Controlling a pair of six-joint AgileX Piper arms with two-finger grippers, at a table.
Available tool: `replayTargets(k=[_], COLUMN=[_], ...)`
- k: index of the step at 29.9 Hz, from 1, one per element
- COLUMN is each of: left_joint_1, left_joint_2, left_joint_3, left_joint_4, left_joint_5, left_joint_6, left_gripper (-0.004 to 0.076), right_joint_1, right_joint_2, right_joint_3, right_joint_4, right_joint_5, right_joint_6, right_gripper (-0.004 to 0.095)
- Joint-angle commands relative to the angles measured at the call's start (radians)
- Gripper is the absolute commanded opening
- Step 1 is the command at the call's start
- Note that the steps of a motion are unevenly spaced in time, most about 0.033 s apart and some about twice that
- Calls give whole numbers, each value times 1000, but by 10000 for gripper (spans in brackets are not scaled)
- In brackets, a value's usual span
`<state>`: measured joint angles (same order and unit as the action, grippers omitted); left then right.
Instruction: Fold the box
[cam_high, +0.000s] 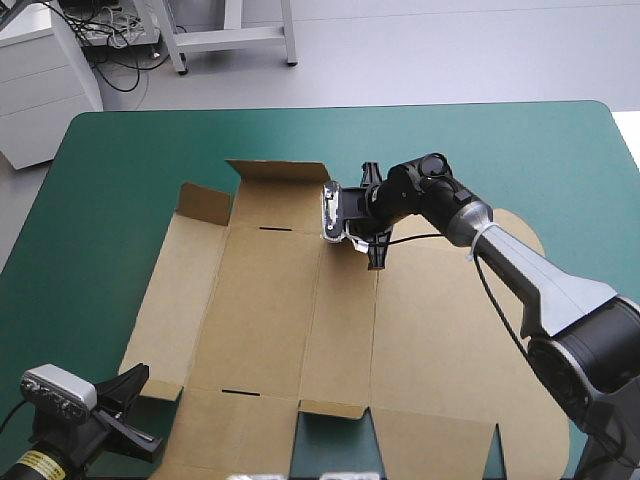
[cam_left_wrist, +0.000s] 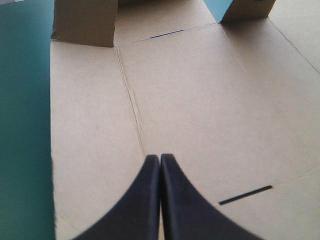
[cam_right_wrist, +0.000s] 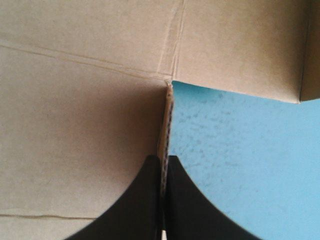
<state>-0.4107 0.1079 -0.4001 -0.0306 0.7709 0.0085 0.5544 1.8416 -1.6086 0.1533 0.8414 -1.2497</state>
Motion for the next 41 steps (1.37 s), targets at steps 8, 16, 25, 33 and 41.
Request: replayTargets(k=[8, 16, 25, 33, 41], left_joint_1=[-1, -1, -1, -1, -1], left_joint_2=[17, 17, 17, 17, 17], left_joint_3=[-26, -26, -26, -26, -26], left_joint_4=[-3, -3, -3, -24, -22], left_joint_5=[-69, -69, -69, -69, -69], left_joint_6=[-9, -9, -9, -9, -9], left_gripper=[-32, -32, 11, 264, 442], right_joint_1=[-4, -4, -8, -14, -108], right_joint_2=[-29, -19, -88, -190, -256], right_joint_3=[-35, -35, -39, -48, -42], right_joint_4=[183, 183, 87, -337, -370], right_joint_5=[-75, -98, -219, -243, -70], right_joint_6=[-155, -118, 373, 995, 1304], right_gripper=[10, 480, 522, -10, -18])
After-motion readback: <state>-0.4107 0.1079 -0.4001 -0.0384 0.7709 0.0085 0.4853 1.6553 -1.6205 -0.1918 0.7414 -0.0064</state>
